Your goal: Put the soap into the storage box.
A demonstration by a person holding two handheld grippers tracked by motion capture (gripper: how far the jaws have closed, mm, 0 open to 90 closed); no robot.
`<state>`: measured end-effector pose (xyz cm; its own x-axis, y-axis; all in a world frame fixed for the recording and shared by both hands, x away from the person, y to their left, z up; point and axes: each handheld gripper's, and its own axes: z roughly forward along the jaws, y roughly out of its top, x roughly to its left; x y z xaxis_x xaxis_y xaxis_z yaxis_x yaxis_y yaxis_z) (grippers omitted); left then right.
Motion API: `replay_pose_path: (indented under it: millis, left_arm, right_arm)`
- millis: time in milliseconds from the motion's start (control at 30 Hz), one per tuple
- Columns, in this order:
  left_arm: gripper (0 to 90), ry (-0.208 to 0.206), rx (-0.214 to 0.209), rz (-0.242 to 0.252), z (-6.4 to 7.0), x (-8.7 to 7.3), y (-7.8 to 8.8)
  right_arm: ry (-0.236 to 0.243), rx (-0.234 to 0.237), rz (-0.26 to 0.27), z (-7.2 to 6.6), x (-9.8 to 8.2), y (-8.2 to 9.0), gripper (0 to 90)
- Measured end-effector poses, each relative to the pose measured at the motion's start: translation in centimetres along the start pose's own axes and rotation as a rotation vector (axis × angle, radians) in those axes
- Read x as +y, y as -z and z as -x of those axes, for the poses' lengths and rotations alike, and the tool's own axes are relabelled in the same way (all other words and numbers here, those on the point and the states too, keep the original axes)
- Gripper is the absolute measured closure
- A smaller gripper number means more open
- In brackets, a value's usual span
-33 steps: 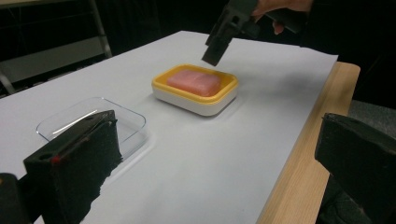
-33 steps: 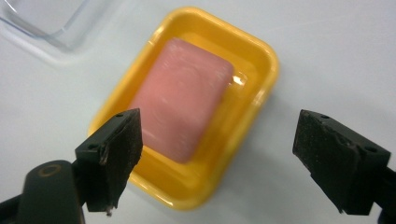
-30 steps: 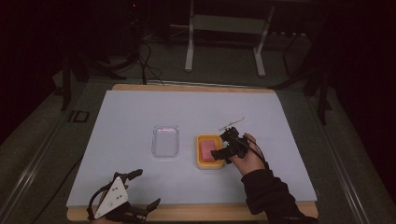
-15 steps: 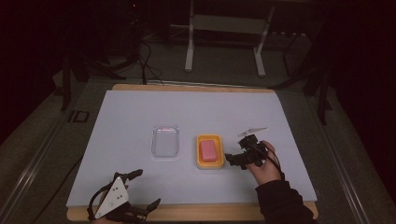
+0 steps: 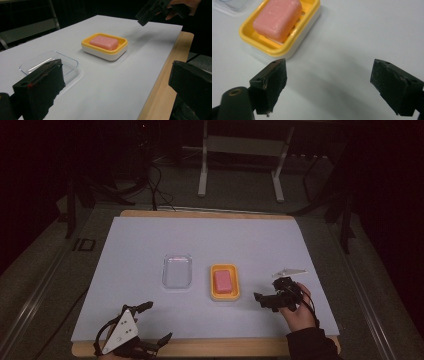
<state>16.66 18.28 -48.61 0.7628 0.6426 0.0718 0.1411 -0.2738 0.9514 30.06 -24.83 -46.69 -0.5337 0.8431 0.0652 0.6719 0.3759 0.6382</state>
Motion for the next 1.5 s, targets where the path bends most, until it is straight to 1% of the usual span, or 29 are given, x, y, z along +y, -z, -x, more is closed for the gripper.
replay_pose_path:
  millis: [67,100,200,233,267,367,433,633,733,1067,1233,1500]
  left_arm:
    - [0.5,0.000,-0.002,-0.001,0.0,0.0,0.0]
    - [0.5,0.001,-0.001,-0.001,0.0,0.0,0.0]
    - [0.5,0.001,-0.001,-0.001,0.0,0.0,0.0]
    - [0.5,0.001,-0.001,-0.001,0.0,0.0,0.0]
    - [0.5,0.000,-0.002,-0.001,0.0,0.0,0.0]
    - [0.5,0.001,-0.004,-0.001,0.0,0.0,0.0]
    - [0.5,0.001,-0.005,-0.001,0.0,0.0,0.0]
    - [0.6,0.000,-0.008,-0.001,0.0,0.0,0.0]
    - [0.5,-0.002,-0.012,0.000,0.0,0.0,0.0]
    - [0.6,-0.002,-0.016,-0.002,0.1,0.1,0.0]
    - [0.5,-0.003,-0.017,-0.003,0.1,0.1,0.0]
    - [0.5,-0.002,-0.018,-0.003,0.1,0.1,0.0]
  right_arm:
    - [0.006,0.003,0.013,0.2,-0.5,0.2,13.8]
    - [0.017,0.007,0.019,0.3,-0.7,0.3,13.7]
    - [0.037,-0.005,0.027,0.3,-1.4,0.5,13.6]
    - [0.037,-0.005,0.027,0.3,-1.4,0.5,13.6]
    - [0.049,-0.013,0.035,0.3,-1.7,0.7,13.7]
    - [0.058,-0.019,0.052,0.4,-2.2,1.0,13.5]
    - [0.060,-0.027,0.053,0.4,-2.5,1.2,13.4]
    - [0.060,-0.037,0.050,0.7,-3.3,1.4,13.1]
    - [0.044,-0.030,0.055,1.1,-3.9,1.6,13.1]
    - [0.009,-0.033,0.075,2.0,-5.3,2.7,13.1]
    - [0.005,-0.040,0.077,2.1,-5.4,2.5,13.1]
    - [0.000,-0.035,0.077,2.3,-5.4,2.3,13.1]
